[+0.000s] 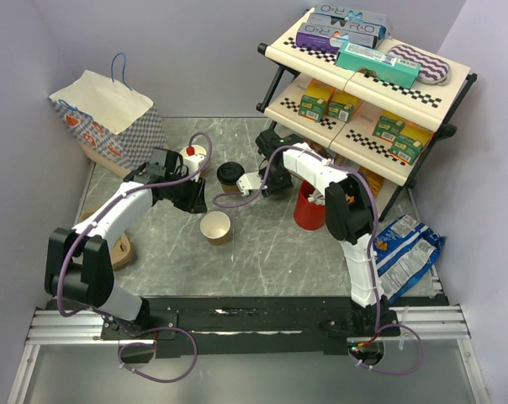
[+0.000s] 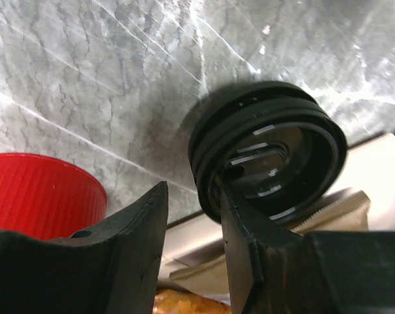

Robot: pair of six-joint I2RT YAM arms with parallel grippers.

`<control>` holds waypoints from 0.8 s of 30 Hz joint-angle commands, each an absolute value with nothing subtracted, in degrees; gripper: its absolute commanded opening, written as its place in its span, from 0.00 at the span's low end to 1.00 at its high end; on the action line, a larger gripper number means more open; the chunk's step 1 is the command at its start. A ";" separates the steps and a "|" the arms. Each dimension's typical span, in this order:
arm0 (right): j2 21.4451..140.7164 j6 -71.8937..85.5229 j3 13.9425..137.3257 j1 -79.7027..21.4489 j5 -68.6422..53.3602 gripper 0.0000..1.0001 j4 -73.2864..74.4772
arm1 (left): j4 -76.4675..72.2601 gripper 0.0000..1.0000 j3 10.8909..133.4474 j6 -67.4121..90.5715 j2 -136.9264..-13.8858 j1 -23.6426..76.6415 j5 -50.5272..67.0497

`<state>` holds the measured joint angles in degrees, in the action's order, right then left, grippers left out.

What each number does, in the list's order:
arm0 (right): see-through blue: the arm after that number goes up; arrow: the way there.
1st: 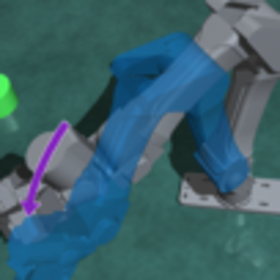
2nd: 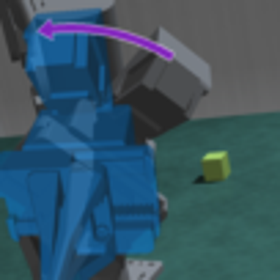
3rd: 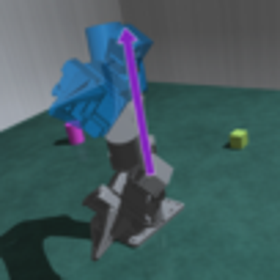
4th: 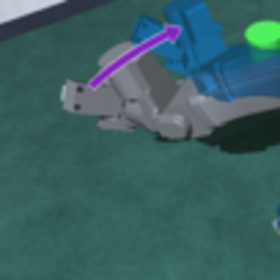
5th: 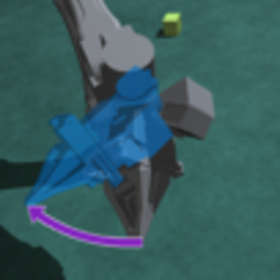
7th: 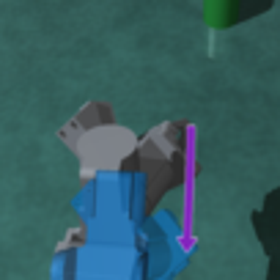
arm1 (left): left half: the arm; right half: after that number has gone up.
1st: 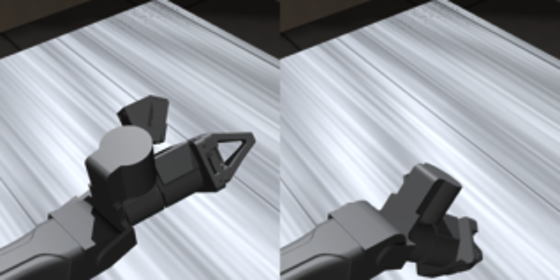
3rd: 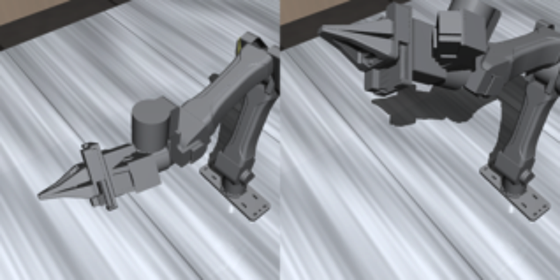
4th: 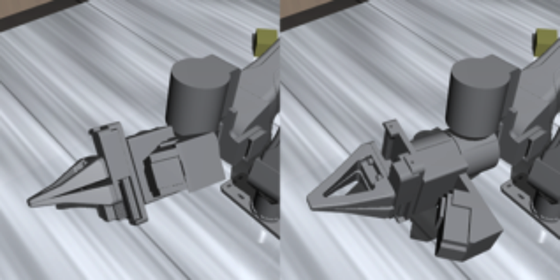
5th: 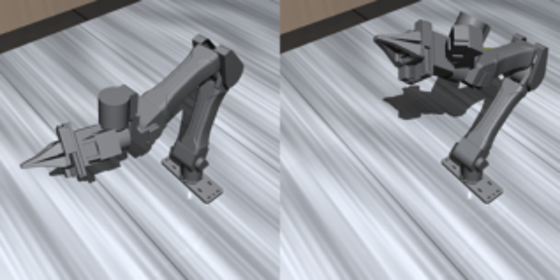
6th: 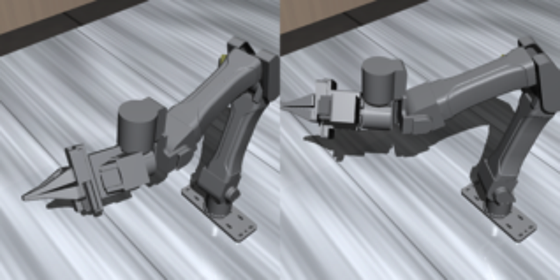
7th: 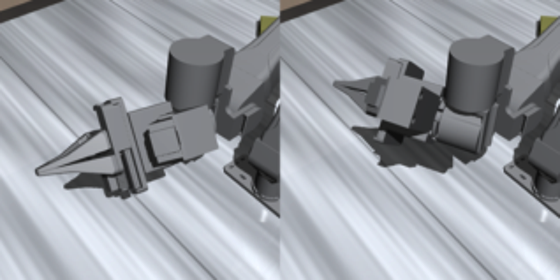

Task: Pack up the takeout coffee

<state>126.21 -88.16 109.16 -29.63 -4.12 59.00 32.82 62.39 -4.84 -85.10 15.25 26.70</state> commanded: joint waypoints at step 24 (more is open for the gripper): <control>127.53 -88.95 112.59 -29.27 -1.49 0.08 59.15 | 31.73 0.38 64.86 -4.04 -83.50 15.03 25.75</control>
<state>127.44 -88.12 109.62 -29.58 -2.26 58.15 32.75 62.74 -4.82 -85.10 15.20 25.61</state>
